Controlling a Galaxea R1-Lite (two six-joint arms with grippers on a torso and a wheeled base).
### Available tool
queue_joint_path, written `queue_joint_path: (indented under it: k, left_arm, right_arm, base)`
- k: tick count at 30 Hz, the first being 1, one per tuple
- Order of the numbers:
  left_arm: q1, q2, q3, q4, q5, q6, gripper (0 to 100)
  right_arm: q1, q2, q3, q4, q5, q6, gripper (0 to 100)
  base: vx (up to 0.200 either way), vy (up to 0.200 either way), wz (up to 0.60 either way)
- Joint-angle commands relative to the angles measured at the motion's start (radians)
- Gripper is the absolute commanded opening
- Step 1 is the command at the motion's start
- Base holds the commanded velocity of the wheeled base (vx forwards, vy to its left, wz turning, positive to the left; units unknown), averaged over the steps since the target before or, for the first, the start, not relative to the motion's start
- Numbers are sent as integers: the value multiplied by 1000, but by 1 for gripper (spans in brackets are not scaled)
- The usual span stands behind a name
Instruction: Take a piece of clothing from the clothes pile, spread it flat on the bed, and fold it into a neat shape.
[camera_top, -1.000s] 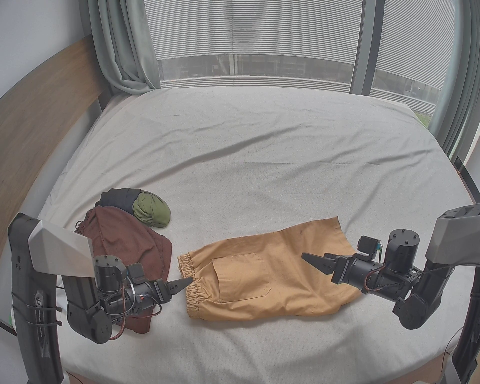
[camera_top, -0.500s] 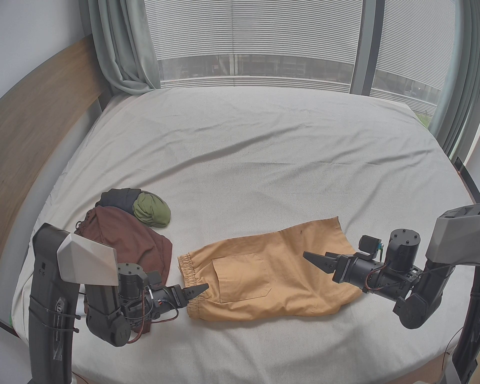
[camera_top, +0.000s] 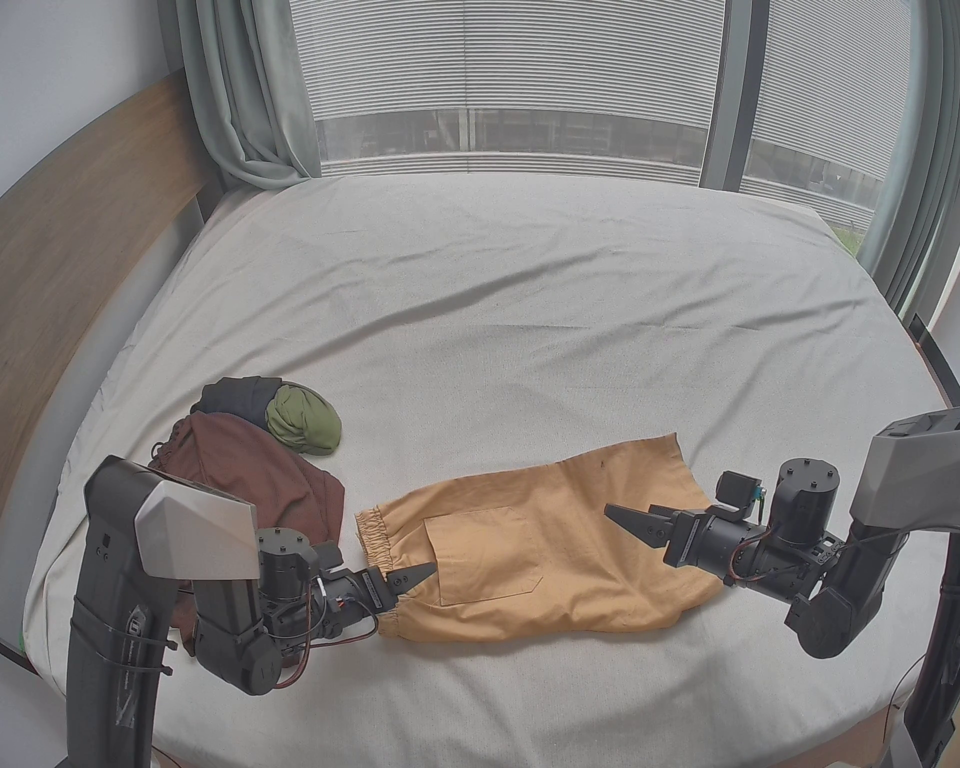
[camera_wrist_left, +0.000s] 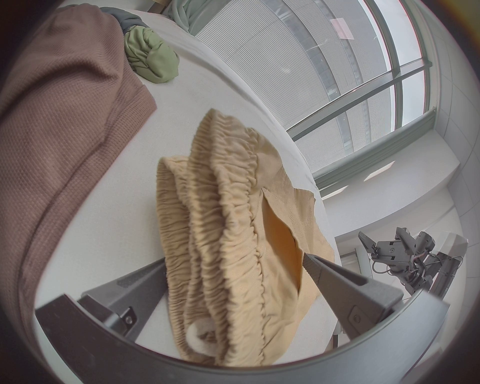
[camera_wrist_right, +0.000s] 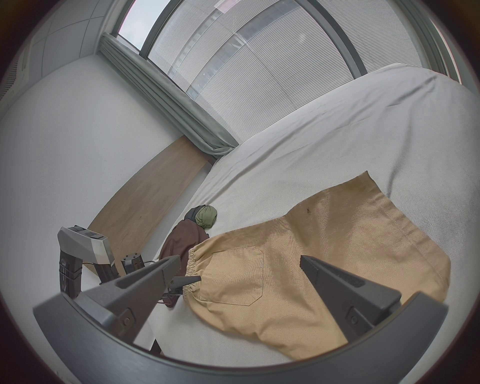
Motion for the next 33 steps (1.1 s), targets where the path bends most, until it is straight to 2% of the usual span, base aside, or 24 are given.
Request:
queue_joint_path:
  k: [1, 16, 17, 27, 33]
  left_arm:
    - [-15, 14, -34, -2, 18, -14, 100]
    - [-23, 15, -51, -2, 37, -46, 100]
    - [-23, 14, -51, -2, 40, -53, 0]
    - [-8, 9, -48, -5, 37, -97, 0]
    - [24, -75, 6, -3, 1, -97, 0]
  right_arm:
    - [1, 2, 0, -1, 0, 0, 100]
    - [-1, 15, -4, -11, 0, 0, 100]
    - [-1, 18, -4, -11, 0, 0, 100]
    - [-7, 50, -8, -16, 0, 0, 100]
    - [-50, 97, -30, -14, -1, 0, 100]
  base:
    - [0, 0, 0]
    - [0, 0, 0]
    - [0, 0, 0]
    - [0, 0, 0]
    - [0, 0, 0]
